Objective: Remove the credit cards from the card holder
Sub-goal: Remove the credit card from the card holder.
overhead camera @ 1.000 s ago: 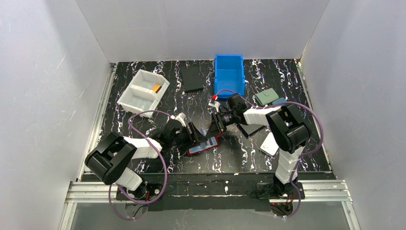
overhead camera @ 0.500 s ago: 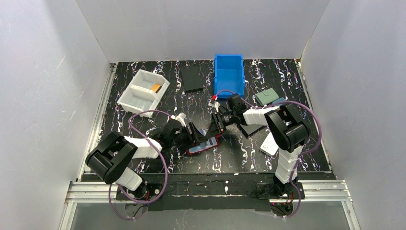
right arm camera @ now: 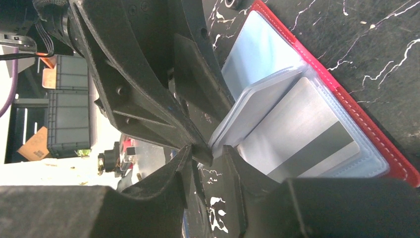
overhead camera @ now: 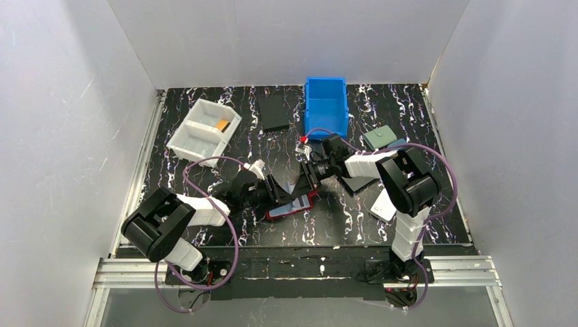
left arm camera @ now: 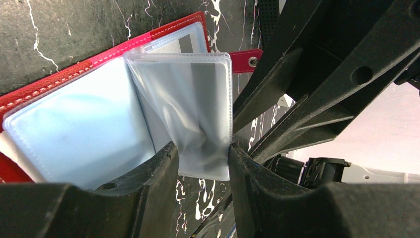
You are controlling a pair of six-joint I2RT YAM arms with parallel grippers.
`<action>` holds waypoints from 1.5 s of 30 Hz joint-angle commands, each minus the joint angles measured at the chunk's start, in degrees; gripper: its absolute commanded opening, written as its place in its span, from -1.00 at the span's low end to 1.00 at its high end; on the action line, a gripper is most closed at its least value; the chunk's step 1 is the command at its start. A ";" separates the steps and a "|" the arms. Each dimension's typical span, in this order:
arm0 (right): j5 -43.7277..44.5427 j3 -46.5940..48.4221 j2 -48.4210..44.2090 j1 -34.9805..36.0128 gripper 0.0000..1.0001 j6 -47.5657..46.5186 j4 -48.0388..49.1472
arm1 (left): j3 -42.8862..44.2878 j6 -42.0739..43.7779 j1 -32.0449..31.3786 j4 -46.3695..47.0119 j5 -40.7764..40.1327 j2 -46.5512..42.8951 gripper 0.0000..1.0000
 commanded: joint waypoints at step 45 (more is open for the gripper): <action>5.54 -1.95 -0.99 -4.43 0.01 3.98 4.35 | -0.77 2.99 1.59 6.81 11.57 12.58 -0.24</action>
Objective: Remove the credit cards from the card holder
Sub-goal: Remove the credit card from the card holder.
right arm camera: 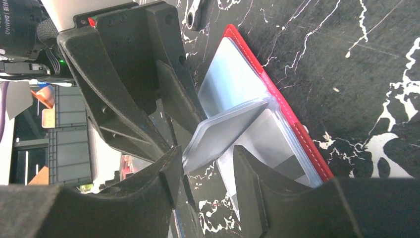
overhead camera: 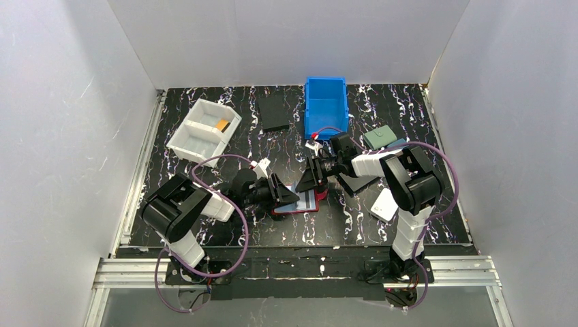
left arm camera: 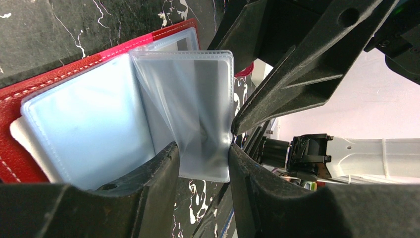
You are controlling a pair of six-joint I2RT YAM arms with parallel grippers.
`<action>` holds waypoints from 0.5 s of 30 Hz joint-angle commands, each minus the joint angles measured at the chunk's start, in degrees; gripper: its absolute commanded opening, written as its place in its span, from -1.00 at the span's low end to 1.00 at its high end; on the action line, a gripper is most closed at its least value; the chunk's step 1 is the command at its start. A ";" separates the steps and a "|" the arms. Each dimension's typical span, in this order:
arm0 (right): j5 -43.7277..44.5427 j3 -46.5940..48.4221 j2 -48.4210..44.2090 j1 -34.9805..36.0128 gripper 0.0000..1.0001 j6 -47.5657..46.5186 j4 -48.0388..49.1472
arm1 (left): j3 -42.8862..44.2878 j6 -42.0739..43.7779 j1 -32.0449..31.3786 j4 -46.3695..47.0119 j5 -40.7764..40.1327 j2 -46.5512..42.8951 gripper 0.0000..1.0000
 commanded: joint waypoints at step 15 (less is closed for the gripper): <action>5.00 0.85 -0.74 -0.26 -0.24 -5.28 -4.57 | -3.63 0.01 0.72 -3.23 0.38 2.07 0.09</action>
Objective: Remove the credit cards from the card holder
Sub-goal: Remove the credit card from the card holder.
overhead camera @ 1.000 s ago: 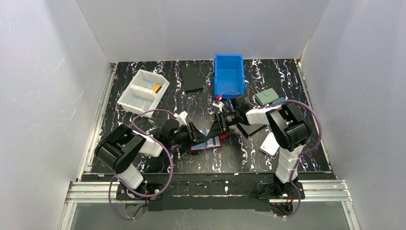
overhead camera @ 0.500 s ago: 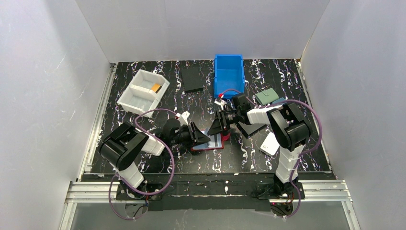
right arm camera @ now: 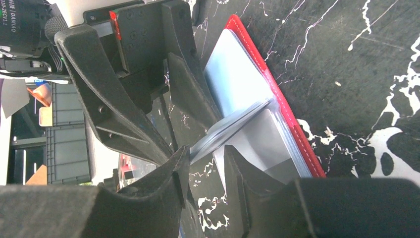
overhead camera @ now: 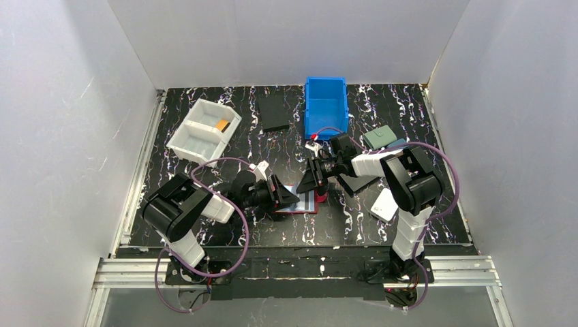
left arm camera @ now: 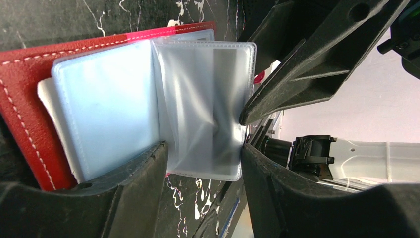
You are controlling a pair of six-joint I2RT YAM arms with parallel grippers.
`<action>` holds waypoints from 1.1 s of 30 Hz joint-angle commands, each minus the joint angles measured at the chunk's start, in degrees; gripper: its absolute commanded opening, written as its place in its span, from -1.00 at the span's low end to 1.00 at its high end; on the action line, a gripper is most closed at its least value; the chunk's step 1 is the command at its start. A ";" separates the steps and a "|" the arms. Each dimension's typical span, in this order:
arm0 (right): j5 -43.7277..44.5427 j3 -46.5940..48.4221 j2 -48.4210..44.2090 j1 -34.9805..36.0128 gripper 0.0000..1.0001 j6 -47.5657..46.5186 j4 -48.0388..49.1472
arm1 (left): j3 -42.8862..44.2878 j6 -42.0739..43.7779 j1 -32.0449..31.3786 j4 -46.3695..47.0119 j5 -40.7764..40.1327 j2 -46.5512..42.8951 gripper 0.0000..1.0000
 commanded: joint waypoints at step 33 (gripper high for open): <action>-5.44 -0.17 -1.74 -0.18 -0.10 -1.97 3.47 | -4.45 1.42 2.17 -0.35 0.48 0.77 0.20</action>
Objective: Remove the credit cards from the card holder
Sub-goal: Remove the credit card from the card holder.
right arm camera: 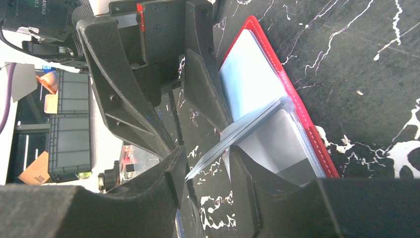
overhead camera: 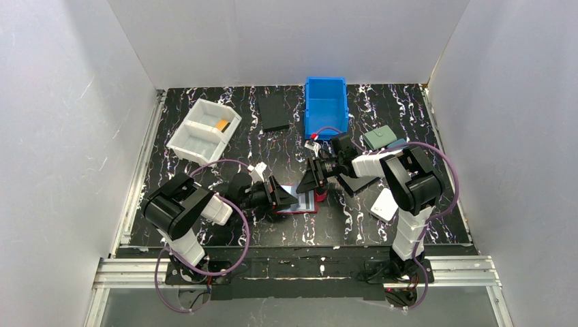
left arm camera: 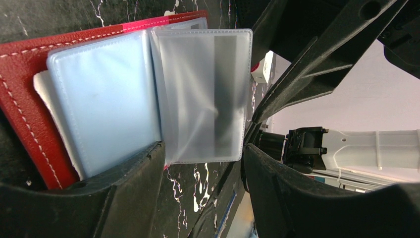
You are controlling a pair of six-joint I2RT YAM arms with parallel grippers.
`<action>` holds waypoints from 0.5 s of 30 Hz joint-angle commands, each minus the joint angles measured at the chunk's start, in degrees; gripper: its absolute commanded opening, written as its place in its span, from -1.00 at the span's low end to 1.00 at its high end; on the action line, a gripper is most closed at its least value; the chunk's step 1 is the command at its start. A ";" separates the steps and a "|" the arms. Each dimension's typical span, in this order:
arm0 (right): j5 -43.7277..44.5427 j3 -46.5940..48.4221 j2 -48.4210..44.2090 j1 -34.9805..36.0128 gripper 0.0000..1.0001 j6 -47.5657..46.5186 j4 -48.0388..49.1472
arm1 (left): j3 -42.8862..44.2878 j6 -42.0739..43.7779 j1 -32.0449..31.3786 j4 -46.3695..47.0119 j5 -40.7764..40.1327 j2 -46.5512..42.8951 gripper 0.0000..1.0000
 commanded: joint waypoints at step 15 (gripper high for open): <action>-2.62 0.78 -1.89 0.71 -0.17 -1.16 0.57 | -0.38 2.62 0.56 -6.07 -0.75 0.57 0.26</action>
